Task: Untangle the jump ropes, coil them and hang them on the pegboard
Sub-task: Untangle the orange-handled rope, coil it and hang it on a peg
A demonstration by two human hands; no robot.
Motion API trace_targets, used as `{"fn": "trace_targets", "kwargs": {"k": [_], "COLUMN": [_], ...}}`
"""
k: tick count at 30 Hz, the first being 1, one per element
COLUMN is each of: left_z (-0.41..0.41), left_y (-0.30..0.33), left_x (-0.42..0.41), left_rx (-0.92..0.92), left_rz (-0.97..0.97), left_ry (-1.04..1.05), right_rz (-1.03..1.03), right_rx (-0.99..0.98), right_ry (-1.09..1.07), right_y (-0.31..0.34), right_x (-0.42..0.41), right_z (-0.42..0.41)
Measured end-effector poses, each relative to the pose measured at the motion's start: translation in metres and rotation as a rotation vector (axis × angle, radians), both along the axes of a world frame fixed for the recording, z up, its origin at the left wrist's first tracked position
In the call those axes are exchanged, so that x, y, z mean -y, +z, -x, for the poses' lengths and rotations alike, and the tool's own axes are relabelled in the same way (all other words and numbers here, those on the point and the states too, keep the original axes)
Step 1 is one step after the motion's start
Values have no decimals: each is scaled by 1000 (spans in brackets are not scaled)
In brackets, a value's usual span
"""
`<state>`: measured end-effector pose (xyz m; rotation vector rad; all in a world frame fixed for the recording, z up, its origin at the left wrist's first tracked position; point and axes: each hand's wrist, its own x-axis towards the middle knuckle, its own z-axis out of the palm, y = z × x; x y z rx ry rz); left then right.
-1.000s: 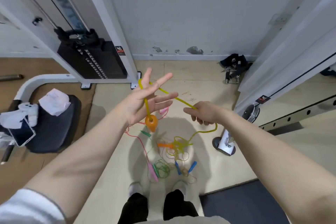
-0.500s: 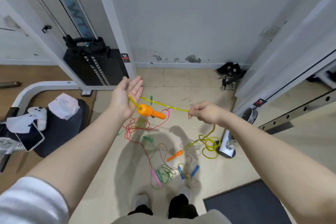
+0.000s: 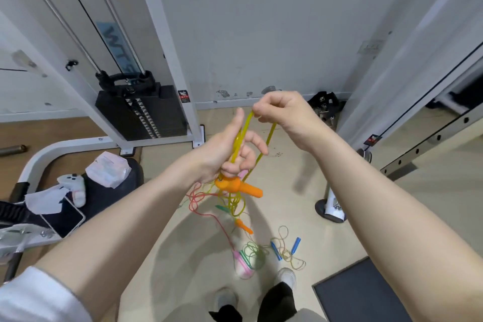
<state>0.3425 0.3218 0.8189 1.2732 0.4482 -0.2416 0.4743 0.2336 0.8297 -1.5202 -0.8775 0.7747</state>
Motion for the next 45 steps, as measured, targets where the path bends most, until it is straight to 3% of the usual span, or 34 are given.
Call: {"fn": "trace_targets", "kwargs": {"k": [3, 7, 11, 13, 18, 20, 22, 24, 26, 30, 36, 39, 45], "left_z": [12, 35, 49, 54, 63, 64, 66, 68, 72, 74, 70, 68, 64], "left_y": [15, 26, 23, 10, -34, -43, -49, -46, -29, 3, 8, 8, 12], "left_x": [-2, -20, -46, -62, -77, -69, -56, -41, -25, -6, -11, -17, -21], "left_rx": [57, 227, 387, 386, 211, 130, 47, 9, -18, 74, 96, 66, 56], "left_rz": [34, 132, 114, 61, -20, -73, -219, -326, -230, -28, 227, 212, 209], "left_ry": [-107, -79, 305, 464, 644, 584, 410, 203, 74, -83, -25, -9, 173], "right_rz": [-69, 37, 425, 515, 568, 602, 560, 424, 266, 14, 128, 199, 73], "right_rx": [-177, -288, -119, -55, 109, 241, 370, 521, 585, 200, -2, 70, 81], "right_ry": [-64, 108, 320, 414, 590, 656, 626, 419, 127, -69, 93, 109, 113], "right_y": [-21, -52, -94, -97, -57, -35, -11, 11, 20, 11, -9, -10, -9], "right_x": [-11, -21, -13, -4, -7, -11, -14, -14, -10, -3, 9, 10, 15], "right_z": [18, 45, 63, 74, 105, 113, 111, 99, 84, 78, 90, 94, 91]}}
